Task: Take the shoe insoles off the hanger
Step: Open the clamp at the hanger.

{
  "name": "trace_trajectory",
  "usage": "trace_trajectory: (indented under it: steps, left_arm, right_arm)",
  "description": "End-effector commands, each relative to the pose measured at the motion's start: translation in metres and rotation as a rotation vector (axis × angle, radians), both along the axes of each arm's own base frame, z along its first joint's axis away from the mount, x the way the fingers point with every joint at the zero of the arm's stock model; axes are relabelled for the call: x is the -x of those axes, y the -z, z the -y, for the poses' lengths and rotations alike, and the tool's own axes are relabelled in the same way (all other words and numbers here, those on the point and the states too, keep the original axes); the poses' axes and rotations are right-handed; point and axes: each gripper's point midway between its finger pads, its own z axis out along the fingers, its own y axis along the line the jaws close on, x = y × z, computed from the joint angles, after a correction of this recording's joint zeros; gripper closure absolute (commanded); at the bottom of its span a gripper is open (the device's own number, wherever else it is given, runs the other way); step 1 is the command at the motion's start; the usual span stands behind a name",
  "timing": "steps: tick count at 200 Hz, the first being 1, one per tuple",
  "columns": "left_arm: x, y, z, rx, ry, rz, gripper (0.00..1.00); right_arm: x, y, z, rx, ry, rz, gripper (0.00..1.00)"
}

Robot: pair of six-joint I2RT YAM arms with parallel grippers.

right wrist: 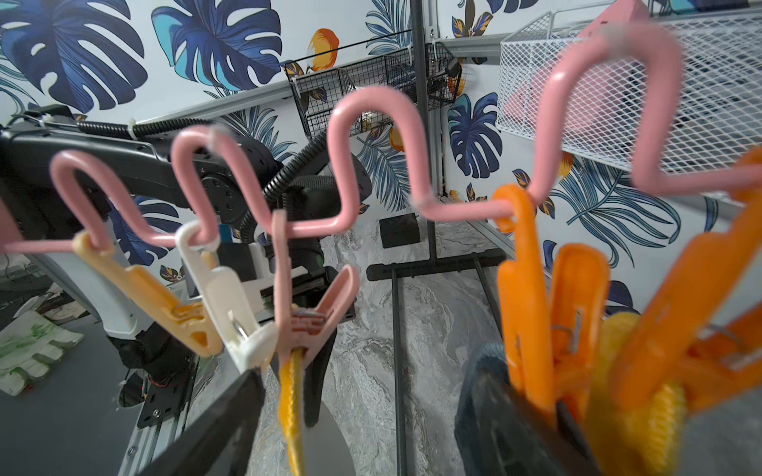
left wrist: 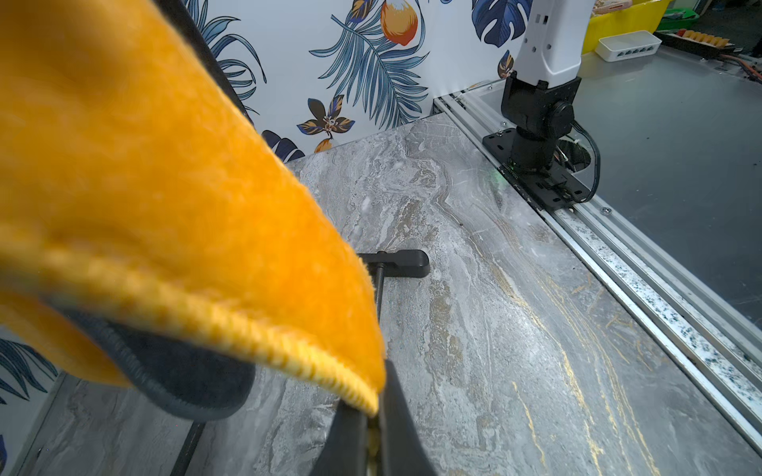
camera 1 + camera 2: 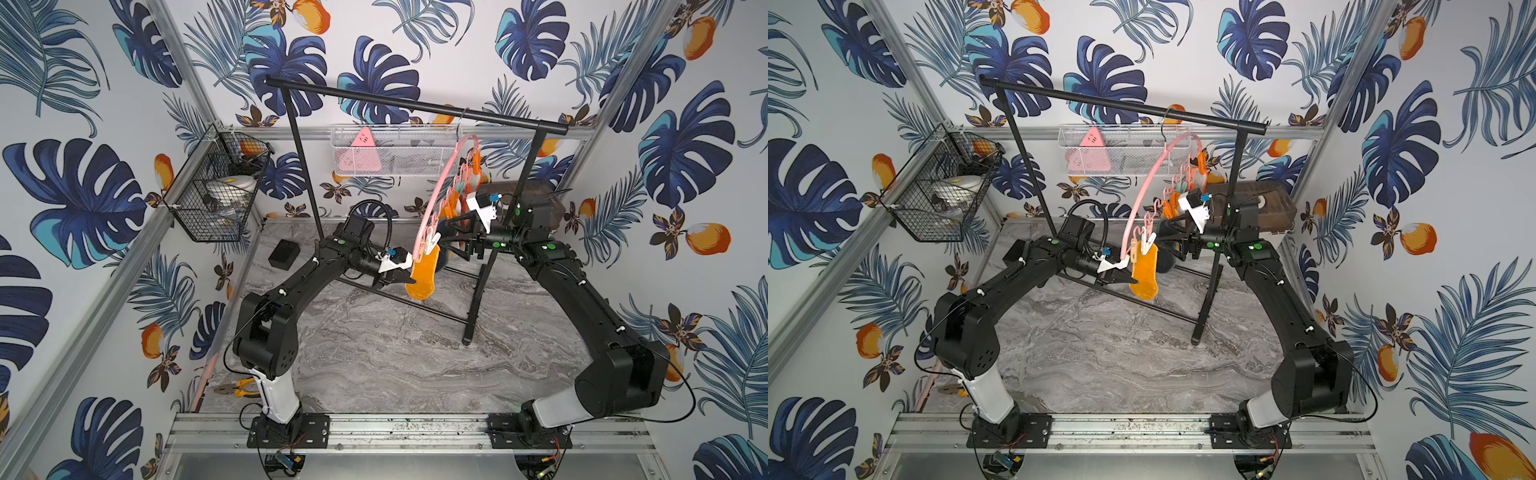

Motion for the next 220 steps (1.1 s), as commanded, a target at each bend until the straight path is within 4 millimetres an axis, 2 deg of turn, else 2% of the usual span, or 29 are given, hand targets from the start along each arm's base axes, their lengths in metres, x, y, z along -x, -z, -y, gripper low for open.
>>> trace_trajectory:
  steps: [1, 38, 155, 184, 220]
  left_arm:
    - [-0.001, 0.009, -0.003, -0.036, 0.006, 0.013, 1.0]
    - [-0.004, 0.01, -0.002, -0.036, 0.024, 0.047, 1.0]
    - [-0.033, 0.028, 0.01, -0.033, 0.049, 0.067, 1.0]
    - [-0.026, 0.037, 0.006, -0.055, 0.116, 0.131, 1.0]
    - [-0.019, 0.034, 0.004, -0.06, 0.159, 0.163, 1.0]
  right_arm:
    - [0.0, -0.007, -0.006, -0.038, -0.031, 0.008, 0.19]
    - [-0.014, -0.002, -0.006, -0.026, 0.007, -0.006, 0.25]
    - [-0.023, -0.003, -0.014, -0.074, -0.059, -0.02, 0.24]
    - [-0.017, -0.01, -0.02, -0.112, -0.156, -0.046, 0.25]
    - [-0.014, -0.019, -0.022, -0.147, -0.207, -0.047, 0.27]
